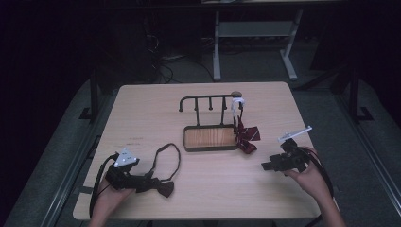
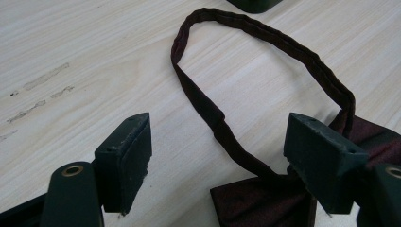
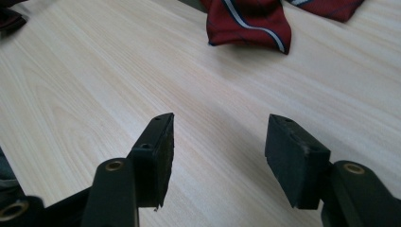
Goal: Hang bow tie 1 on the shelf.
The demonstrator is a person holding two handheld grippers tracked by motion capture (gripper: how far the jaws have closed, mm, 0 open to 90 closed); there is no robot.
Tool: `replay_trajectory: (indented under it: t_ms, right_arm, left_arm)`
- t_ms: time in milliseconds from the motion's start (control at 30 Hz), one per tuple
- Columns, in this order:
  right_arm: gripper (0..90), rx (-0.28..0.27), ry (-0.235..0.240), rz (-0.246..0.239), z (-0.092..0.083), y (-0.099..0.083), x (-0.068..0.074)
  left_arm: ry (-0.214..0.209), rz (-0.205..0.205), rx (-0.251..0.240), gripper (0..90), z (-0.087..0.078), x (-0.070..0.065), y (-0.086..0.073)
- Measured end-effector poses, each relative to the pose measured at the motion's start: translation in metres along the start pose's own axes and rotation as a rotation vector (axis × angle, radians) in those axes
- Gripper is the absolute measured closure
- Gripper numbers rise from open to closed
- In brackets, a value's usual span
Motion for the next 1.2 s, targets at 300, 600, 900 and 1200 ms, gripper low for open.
replay_trajectory:
  t_ms: [300, 600, 900, 1200]
  right_arm:
    - [43.1, -0.043, -0.022, 0.013, 0.001, -0.011, -0.002]
    - [43.2, -0.094, -0.046, 0.036, -0.001, -0.02, -0.005]
    - [43.3, -0.115, -0.052, 0.023, -0.003, -0.022, -0.002]
    - [43.3, -0.114, -0.044, 0.011, -0.001, -0.023, -0.001]
  left_arm:
    - [0.007, 0.002, 0.0, 24.7, -0.002, 0.002, 0.002]
    - [0.005, 0.007, -0.016, 25.3, -0.005, 0.001, 0.007]
    - [0.001, 0.029, 0.0, 30.1, -0.005, 0.004, 0.016]
    - [-0.022, 0.062, 0.065, 40.1, 0.007, 0.014, 0.034]
Point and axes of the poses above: each handheld gripper's, and its own axes: z roughly forward along the jaws, y roughly out of its top, x roughly to its left, the point moved 10 cm from there along z, roughly forward along the jaws, and after that the axes turned 13 degrees about z, right-handed, at the moved point
